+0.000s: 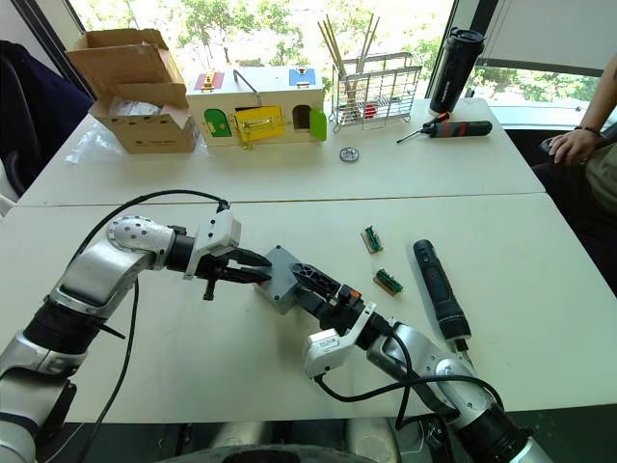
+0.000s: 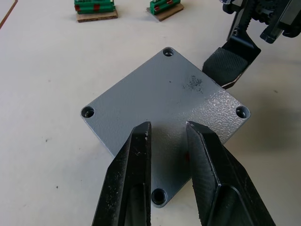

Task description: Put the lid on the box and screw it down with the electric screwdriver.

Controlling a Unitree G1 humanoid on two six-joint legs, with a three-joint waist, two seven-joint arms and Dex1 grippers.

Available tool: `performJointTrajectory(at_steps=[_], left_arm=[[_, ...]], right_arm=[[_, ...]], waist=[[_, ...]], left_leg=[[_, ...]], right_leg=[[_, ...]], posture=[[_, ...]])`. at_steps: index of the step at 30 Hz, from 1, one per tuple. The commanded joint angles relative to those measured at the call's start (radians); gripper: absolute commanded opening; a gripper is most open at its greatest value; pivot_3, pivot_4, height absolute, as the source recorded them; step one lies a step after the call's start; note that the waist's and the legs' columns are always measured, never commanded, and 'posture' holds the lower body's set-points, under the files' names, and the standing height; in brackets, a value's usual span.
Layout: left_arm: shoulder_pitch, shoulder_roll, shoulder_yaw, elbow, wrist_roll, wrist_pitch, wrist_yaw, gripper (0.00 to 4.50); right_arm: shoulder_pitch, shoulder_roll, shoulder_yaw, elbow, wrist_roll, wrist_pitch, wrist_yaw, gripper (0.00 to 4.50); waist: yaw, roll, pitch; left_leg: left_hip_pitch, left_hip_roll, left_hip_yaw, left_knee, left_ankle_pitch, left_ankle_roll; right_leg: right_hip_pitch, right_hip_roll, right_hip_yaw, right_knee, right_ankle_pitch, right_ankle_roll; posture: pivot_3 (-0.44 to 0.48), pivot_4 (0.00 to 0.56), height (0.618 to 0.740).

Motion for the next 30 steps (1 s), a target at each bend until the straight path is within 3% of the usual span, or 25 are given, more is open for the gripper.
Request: performJointTrajectory(at_steps=[1, 16, 22, 26, 30], left_arm=[[0.061, 0.014, -0.098, 0.07, 0.113, 0.008, 0.018, 1.12], [0.051, -0.031, -0.105, 0.1, 0.127, 0.023, 0.061, 1.12], [0.04, -0.061, -0.067, 0.081, 0.085, 0.053, 0.065, 1.12], [0.035, -0.025, 0.1, -0.017, -0.1, 0.195, 0.021, 1.12], [-0.034, 0.009, 0.29, -0.027, -0.275, 0.406, 0.062, 1.12]], right_arm=[[0.041, -0.034, -0.003, -0.025, 0.009, -0.04, 0.005, 3.98], [0.1, -0.103, -0.078, -0.078, 0.082, -0.14, -0.011, 3.98], [0.122, -0.113, -0.125, -0.075, 0.173, -0.163, 0.019, 3.98], [0.18, -0.052, -0.197, -0.158, 0.471, -0.057, 0.12, 3.98], [0.199, 0.06, -0.282, -0.302, 0.833, 0.218, 0.253, 3.98]], waist=[[0.001, 0.001, -0.003], [0.016, 0.002, -0.006], [0.021, 0.003, -0.005], [0.014, 0.001, -0.002], [-0.004, 0.0, 0.01]], left_leg=[[0.0, 0.0, 0.0, 0.0, 0.0, 0.0], [0.001, -0.001, 0.0, 0.001, -0.003, 0.005], [0.015, -0.001, -0.001, -0.001, -0.005, 0.008], [0.011, -0.001, -0.001, -0.001, -0.005, 0.009], [0.005, 0.002, -0.004, -0.001, -0.006, 0.009]], right_leg=[[0.0, 0.0, 0.0, 0.0, 0.0, 0.0], [0.003, 0.0, 0.001, -0.002, 0.0, 0.001], [0.018, -0.001, 0.001, -0.004, -0.005, 0.004], [0.015, -0.001, 0.002, -0.005, -0.005, 0.004], [0.011, 0.0, 0.002, -0.003, -0.005, 0.004]], posture=[[0.0, 0.15, 0.74], [0.0, 0.15, 0.74], [0.0, 0.15, 0.74], [0.0, 0.15, 0.74], [0.0, 0.15, 0.74]])
